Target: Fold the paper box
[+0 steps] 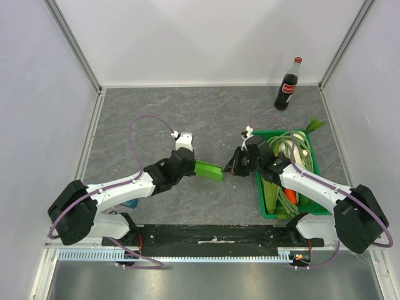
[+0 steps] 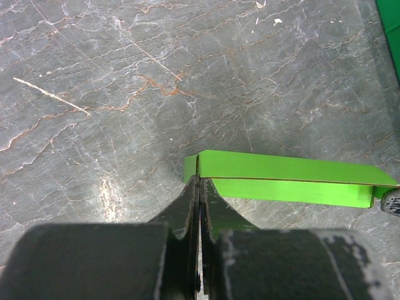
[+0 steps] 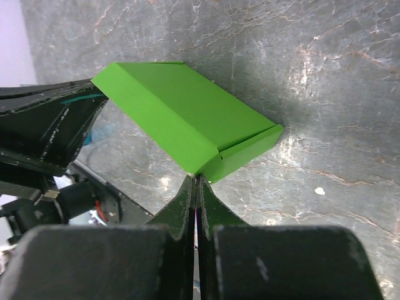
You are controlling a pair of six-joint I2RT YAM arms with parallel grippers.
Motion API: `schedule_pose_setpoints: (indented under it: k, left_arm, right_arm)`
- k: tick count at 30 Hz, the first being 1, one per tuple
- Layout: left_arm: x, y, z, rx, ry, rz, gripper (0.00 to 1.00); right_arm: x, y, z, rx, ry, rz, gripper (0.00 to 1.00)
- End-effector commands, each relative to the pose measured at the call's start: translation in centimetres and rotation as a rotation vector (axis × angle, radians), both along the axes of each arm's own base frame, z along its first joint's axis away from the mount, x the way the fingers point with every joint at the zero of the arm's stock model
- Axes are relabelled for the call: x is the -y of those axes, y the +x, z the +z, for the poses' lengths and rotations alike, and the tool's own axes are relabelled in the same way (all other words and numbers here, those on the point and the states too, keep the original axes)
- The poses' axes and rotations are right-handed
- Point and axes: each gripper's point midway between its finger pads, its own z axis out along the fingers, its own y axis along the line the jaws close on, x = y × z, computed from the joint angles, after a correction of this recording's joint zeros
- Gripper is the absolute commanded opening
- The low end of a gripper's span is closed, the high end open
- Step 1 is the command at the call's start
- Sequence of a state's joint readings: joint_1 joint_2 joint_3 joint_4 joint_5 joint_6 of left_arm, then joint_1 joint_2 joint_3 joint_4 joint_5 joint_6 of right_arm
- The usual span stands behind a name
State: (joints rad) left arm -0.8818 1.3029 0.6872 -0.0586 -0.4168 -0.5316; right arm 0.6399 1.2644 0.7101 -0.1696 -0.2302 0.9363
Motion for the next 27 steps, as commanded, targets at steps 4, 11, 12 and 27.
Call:
schedule_pose_setpoints:
  k: [4, 11, 12, 27]
  left_arm:
    - [0.2, -2.4, -2.8, -0.106, 0.065, -0.077, 0.02]
    - [0.2, -2.3, -2.7, -0.1, 0.069, -0.077, 0.02]
    - [0.2, -2.2, -2.7, -0.1, 0.07, -0.074, 0.02]
    - [0.3, -2.2, -2.7, -0.111, 0.081, -0.076, 0.02]
  right_arm:
    - [-2.5, 0.9, 4.9, 0.08, 0.231, 0.046, 0.0]
    - [1.1, 0.1, 3.4, 0.215, -0.155, 0.228, 0.23]
    - [1.7, 0.0, 3.2, 0.238, -0.188, 0.232, 0.25]
    - [2.9, 1.6, 4.0, 0.749, -0.256, 0.227, 0.47]
